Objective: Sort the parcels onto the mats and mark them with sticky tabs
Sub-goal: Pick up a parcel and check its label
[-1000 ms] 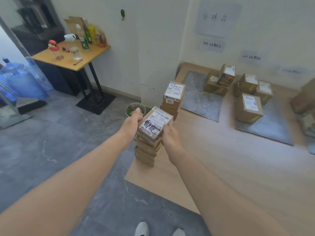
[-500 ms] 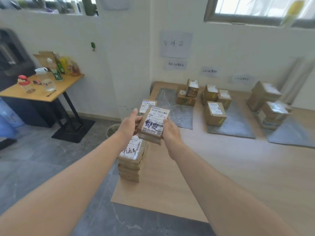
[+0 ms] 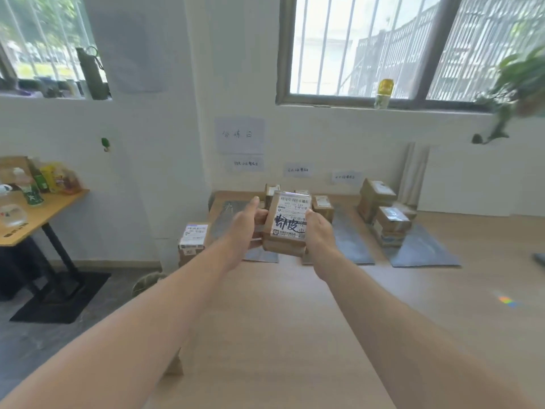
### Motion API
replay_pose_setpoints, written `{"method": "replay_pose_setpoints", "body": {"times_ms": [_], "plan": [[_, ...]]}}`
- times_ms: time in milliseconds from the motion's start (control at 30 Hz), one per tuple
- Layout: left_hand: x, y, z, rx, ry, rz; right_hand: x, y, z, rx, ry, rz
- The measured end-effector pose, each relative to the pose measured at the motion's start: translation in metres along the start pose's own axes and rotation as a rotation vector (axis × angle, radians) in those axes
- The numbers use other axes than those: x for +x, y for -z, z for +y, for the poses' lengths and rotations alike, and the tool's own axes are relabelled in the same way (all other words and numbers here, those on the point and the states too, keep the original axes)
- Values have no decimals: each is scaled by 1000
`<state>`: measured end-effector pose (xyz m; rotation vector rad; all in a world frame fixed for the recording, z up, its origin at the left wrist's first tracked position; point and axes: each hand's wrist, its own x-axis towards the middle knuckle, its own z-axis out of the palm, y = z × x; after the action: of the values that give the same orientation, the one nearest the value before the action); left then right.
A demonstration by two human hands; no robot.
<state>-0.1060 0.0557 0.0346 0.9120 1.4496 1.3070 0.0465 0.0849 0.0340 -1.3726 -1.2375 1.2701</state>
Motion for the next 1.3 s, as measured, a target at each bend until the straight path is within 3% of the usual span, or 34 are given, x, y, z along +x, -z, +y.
{"method": "replay_pose_setpoints", "body": {"times_ms": [267, 533, 1000, 1300], "plan": [[5, -134, 32, -47, -48, -11, 36, 136, -25, 21, 111, 26], [-1, -225, 34, -46, -11, -27, 68, 226, -24, -49, 89, 25], [48, -250, 1, -18, 83, -64, 108, 240, 32, -83, -3, 117], [75, -267, -70, -5, 233, -73, 123, 244, 86, -22, -123, 85]]}}
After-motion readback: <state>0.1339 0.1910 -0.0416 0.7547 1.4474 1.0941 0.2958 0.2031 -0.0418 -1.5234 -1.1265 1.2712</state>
